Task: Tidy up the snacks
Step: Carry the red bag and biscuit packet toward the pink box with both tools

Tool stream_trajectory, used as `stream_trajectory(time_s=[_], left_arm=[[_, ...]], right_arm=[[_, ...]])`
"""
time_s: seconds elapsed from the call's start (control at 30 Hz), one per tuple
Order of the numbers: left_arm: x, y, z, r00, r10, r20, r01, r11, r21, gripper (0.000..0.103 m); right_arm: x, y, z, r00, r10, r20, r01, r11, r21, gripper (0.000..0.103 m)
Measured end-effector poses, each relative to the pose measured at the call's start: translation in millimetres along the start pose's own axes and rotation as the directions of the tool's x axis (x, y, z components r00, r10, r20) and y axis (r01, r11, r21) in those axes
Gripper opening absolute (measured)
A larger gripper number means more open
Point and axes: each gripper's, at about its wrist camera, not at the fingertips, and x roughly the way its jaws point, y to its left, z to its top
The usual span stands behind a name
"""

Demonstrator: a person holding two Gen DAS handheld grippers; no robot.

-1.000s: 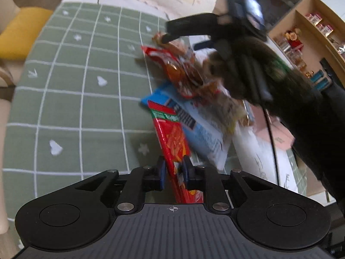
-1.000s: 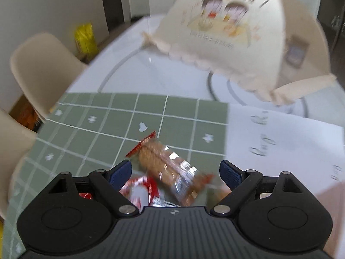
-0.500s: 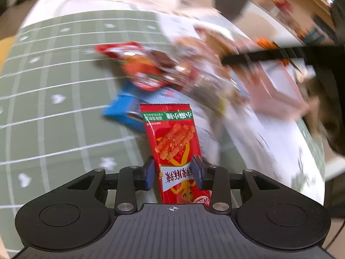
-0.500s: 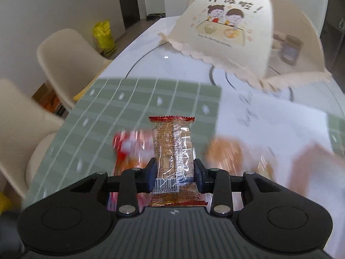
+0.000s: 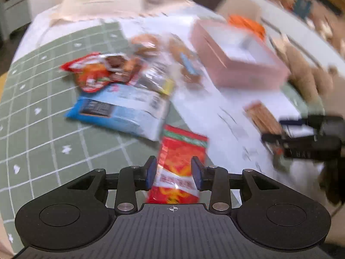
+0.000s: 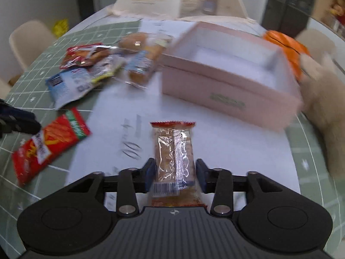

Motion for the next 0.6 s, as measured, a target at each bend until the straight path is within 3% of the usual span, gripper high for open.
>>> stream_trajectory(time_s=[0.1, 0.17, 0.23, 0.27, 0.3, 0.4, 0.5, 0.6], left_arm=[[13.0, -27.9, -5.9, 0.996, 0.043, -0.08, -0.033, 0.992, 0.122, 0.04], [21.1, -46.8, -10.8, 0.994, 0.081, -0.079, -0.062, 0.973, 0.222, 0.045], [27.3, -56.8, -13.4, 0.991, 0.103, -0.083, -0.076, 0.957, 0.281, 0.056], [29.3, -58.5, -14.0, 0.992, 0.091, -0.09, -0.061, 0.955, 0.29, 0.068], [31.7, -58.8, -13.7, 0.993, 0.069, -0.096, -0.039, 0.958, 0.283, 0.077], [26.0, -52.1, -13.5, 0.996, 0.053, -0.073, -0.035, 0.973, 0.229, 0.071], [23.8, -43.2, -13.0, 0.988, 0.145, -0.046, -0.133, 0.97, 0.203, 0.069], [31.7, -31.3, -11.3, 0.982, 0.168, -0.088, -0.153, 0.976, 0.157, 0.073]], right_arm=[[2.1, -11.5, -12.2, 1.0, 0.008, 0.023, -0.008, 1.0, 0.028, 0.071], [1.3, -14.5, -18.0, 0.999, 0.003, 0.046, -0.004, 0.999, 0.033, 0.073], [0.2, -16.3, -22.8, 0.998, 0.007, 0.069, -0.009, 0.999, 0.041, 0.075], [1.1, -14.4, -24.0, 0.997, 0.005, 0.083, -0.009, 0.999, 0.043, 0.077], [1.0, -13.6, -27.7, 0.995, 0.0, 0.101, -0.004, 0.999, 0.038, 0.079], [1.7, -14.4, -36.7, 0.988, -0.031, 0.149, 0.024, 0.998, 0.05, 0.09], [1.1, -16.0, -41.6, 0.984, -0.03, 0.177, 0.021, 0.998, 0.058, 0.093], [3.3, -14.6, -39.6, 0.985, -0.026, 0.169, 0.018, 0.999, 0.049, 0.097]])
